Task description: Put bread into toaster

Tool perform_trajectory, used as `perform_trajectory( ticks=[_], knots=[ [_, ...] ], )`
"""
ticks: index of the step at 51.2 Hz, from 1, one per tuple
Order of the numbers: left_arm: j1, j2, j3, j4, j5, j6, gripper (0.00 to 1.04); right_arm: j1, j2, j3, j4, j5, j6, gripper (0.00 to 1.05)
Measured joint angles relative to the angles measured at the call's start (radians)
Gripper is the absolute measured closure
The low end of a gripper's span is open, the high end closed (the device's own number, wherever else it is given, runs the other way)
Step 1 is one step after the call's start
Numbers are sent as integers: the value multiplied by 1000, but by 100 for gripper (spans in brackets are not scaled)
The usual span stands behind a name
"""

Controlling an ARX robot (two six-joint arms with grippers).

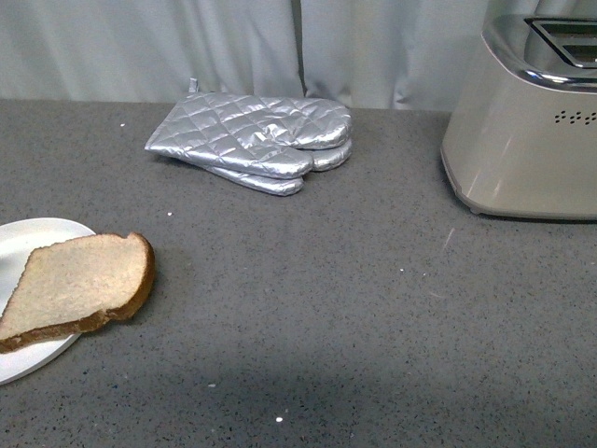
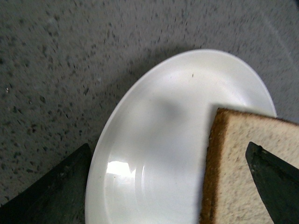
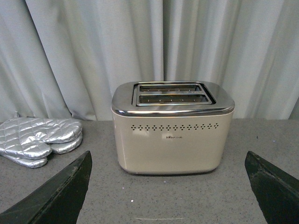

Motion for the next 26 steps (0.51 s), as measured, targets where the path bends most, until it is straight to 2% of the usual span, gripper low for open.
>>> perform_trajectory(
  ticks=[14, 26],
  knots=[
    [-14, 19, -4, -29, -43, 93, 8, 0, 0, 0, 0, 0, 0, 9],
    [-28, 19, -14, -59, -55, 119, 41, 0, 0, 0, 0, 0, 0, 9]
  ],
)
